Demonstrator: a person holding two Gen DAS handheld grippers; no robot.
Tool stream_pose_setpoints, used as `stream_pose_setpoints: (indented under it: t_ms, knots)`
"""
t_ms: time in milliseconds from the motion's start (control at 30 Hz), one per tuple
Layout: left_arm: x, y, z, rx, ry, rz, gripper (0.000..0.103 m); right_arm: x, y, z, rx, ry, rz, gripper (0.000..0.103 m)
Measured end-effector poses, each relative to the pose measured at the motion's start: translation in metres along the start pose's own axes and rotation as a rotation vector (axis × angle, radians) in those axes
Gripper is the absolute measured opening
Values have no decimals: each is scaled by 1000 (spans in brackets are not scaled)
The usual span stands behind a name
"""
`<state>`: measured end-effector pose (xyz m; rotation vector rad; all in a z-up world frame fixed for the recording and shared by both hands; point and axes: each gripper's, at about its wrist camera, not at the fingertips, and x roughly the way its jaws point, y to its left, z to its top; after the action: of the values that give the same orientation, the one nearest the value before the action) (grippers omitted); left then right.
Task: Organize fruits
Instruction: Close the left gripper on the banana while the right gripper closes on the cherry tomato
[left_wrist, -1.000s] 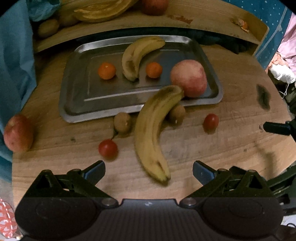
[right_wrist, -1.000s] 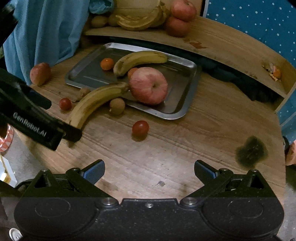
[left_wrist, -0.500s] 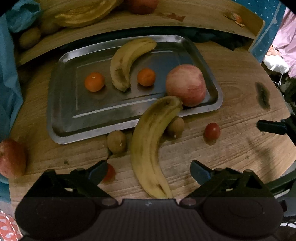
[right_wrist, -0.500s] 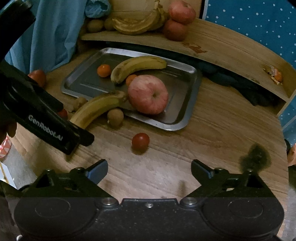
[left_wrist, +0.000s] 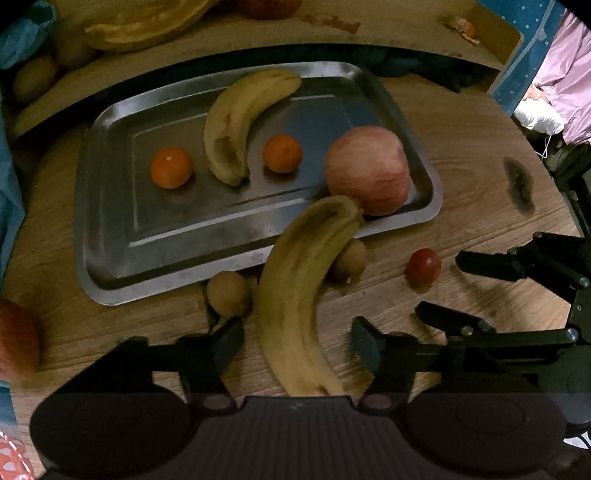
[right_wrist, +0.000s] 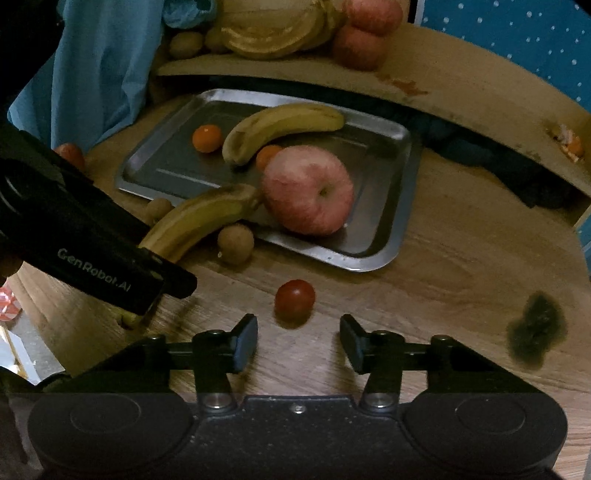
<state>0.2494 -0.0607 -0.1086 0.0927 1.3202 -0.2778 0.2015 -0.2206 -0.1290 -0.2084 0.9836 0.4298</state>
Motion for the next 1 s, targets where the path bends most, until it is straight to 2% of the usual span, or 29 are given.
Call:
stream_pose_setpoints:
  t_ms: [133, 333, 433, 533, 600, 633, 700, 733, 1000]
  knots:
    - [5, 2, 3, 1, 11, 25, 60, 5, 1, 4, -2, 2, 2, 48]
    - [6, 4, 6, 2, 7, 33, 59, 11, 1, 7, -1, -2, 7, 47]
    - [7, 2, 8, 11, 10, 46, 59, 13, 1, 9, -2, -13, 13, 42]
    - [7, -1, 8, 18, 9, 67, 52, 14, 1, 11, -1, -21, 24, 38]
    - [6, 1, 7, 10, 8, 48, 48, 15, 3, 12, -12, -24, 26, 38]
    - [6, 2, 7, 9, 9, 46, 47, 15, 4, 12, -17, -24, 28, 36]
    - [6, 2, 7, 9, 8, 28, 38, 16, 6, 13, -33, -23, 27, 27]
    - [5, 1, 6, 10, 7, 23, 37, 15, 7, 14, -40, -21, 29, 25]
    - [6, -2, 9, 3, 1, 31, 38, 12, 9, 11, -44, -12, 26, 25]
